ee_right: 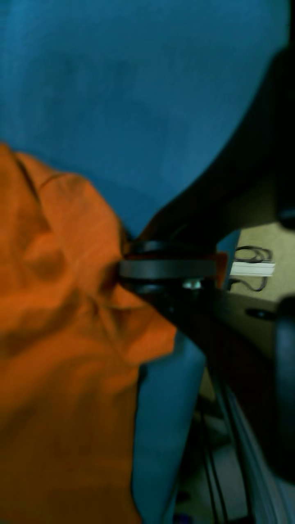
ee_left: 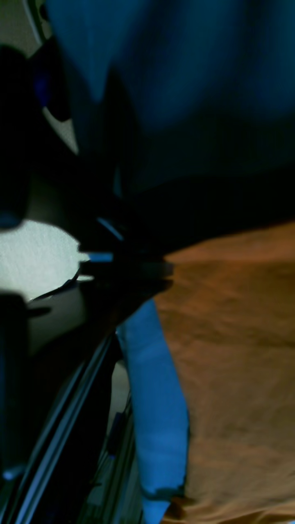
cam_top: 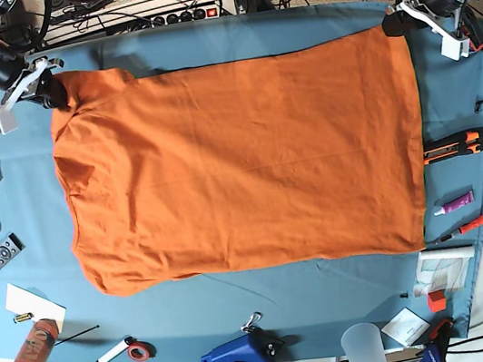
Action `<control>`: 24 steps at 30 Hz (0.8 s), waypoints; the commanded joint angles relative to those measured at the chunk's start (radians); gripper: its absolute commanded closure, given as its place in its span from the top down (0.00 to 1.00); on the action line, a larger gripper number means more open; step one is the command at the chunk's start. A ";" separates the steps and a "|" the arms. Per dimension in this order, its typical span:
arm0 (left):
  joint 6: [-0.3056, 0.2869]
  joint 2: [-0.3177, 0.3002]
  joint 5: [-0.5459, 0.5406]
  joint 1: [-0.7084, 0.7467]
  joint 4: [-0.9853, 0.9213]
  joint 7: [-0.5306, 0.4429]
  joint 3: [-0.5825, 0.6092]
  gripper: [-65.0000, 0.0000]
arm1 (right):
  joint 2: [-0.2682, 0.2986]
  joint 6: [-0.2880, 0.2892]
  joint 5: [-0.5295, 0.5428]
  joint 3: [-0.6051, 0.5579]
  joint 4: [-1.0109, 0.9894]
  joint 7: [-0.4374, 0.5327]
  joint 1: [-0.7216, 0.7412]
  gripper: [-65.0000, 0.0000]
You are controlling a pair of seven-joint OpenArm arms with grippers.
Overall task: Layout the t-shirt on the table in an organized manner, then fold the t-shirt properly
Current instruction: 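Grasp the shoulder corners with both grippers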
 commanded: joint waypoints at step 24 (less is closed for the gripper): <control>-0.012 -0.036 -0.002 0.094 0.130 0.003 -0.104 0.00 | 0.013 0.001 0.163 0.066 0.014 0.013 -0.111 0.00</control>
